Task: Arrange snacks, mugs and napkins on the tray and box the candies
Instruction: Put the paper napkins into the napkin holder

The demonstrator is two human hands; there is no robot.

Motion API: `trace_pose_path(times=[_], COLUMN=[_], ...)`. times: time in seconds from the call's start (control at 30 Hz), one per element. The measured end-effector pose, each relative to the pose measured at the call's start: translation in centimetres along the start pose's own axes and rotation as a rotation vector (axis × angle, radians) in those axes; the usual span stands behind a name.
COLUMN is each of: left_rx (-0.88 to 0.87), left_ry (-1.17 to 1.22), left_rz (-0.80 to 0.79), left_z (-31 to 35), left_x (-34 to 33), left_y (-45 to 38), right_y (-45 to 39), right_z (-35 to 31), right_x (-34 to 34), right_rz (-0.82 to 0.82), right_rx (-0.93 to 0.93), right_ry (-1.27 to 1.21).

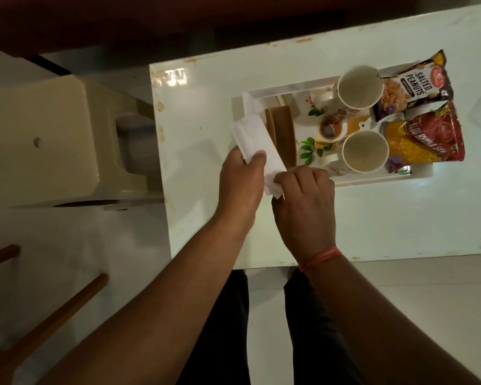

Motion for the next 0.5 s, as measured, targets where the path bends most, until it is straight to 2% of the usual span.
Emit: trace_pose_path(times=[0.1,0.27,0.4,0.5], left_rx=[-0.161,-0.375,-0.461,-0.501], left_ry=[-0.131,-0.38,-0.575,-0.696], left_rz=[0.062,0.093,0.091,0.083], left_z=[3.4,8.8,10.2,10.1], left_x=[-0.1,-2.0,-4.0,-5.1], left_y=[-2.4,-6.4,-8.8,-9.7], right_y=[-0.7,-1.2,-1.4,-1.3], right_z=[0.9,3.5,5.2,6.0], right_x=[0.0,-1.4,-2.3,-2.9], right_rz=[0.03,0.026,0.041,0.038], right_rx=[-0.049,-0.289,-0.43,-0.47], right_ry=[-0.083,-0.253,-0.248,-0.181])
Point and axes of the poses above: each hand's wrist, its own y-axis away from the middle knuckle, its own x-axis out of the back of the hand, z = x × y, the point moved 8 cm from there along -y, towards the middle knuckle, and after that the axes turned 14 degrees about -y, right-handed, at the moved point
